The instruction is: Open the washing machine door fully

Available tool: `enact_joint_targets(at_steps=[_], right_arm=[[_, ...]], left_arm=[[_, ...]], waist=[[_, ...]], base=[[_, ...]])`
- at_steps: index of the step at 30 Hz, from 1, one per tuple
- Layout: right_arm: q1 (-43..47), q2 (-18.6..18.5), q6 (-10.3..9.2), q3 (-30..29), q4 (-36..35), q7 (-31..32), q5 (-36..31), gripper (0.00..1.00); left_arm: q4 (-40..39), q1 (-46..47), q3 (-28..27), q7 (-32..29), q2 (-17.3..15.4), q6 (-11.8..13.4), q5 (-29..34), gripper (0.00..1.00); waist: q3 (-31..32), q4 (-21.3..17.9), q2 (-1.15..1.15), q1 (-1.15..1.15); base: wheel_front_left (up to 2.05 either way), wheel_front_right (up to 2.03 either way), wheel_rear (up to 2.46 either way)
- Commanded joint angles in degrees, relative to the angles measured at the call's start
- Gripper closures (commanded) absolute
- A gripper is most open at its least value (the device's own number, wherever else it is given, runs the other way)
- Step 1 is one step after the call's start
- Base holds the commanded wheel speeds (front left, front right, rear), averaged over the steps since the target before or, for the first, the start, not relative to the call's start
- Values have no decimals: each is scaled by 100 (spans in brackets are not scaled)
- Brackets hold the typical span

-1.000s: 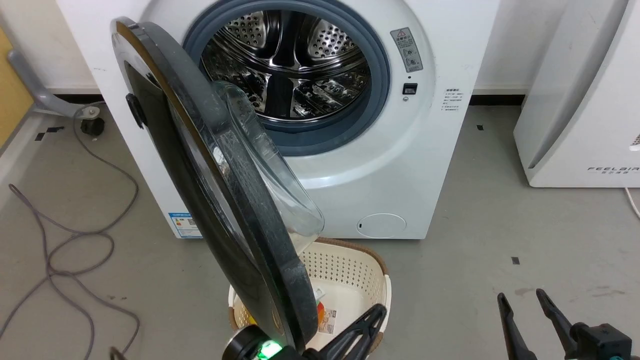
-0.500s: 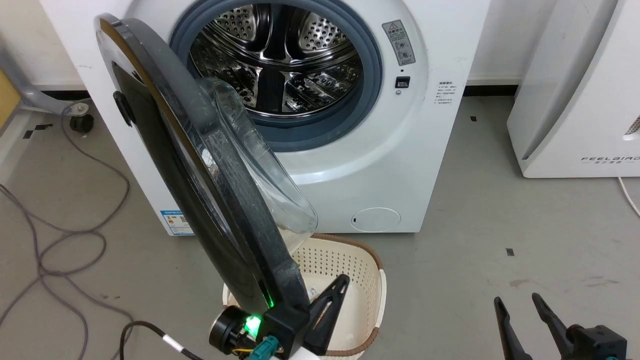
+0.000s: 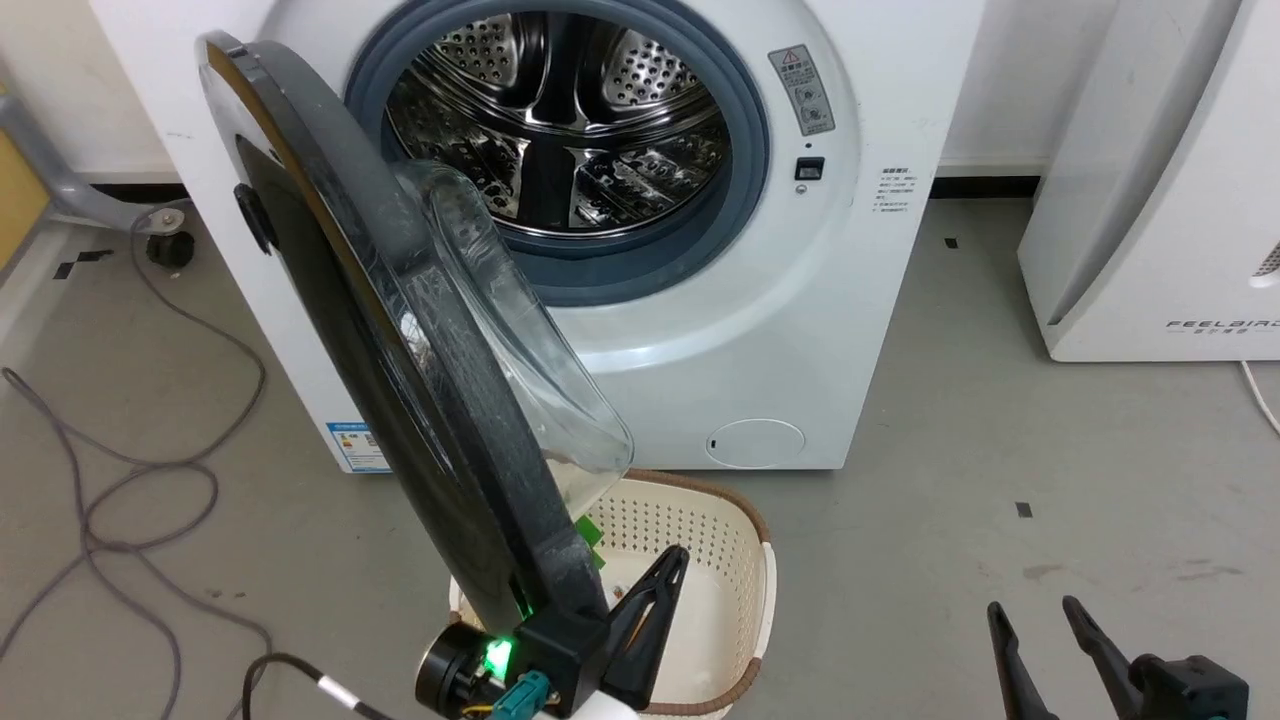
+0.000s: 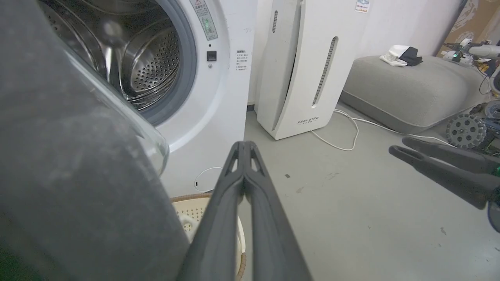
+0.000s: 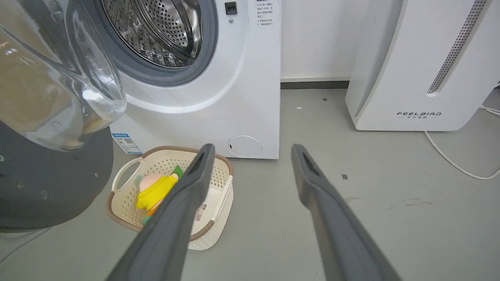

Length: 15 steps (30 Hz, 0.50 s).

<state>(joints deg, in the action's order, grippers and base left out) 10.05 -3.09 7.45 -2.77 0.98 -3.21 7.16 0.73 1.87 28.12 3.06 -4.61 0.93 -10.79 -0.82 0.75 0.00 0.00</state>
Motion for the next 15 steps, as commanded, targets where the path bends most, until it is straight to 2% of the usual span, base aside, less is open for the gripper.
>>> enact_joint_targets(at_steps=[1,15], right_arm=[[-38,22,3,19,29,-33,33,0],[1,22,3,36,134,27,15,0]], left_arm=[[-65,-126,-105,-3,-70,94,-29,100],[-643,-713,-322,-124,-271,456,-138,100]], waist=[[2,30,0,0],[79,341,0,0]], base=[[0,0,0],[0,0,0]])
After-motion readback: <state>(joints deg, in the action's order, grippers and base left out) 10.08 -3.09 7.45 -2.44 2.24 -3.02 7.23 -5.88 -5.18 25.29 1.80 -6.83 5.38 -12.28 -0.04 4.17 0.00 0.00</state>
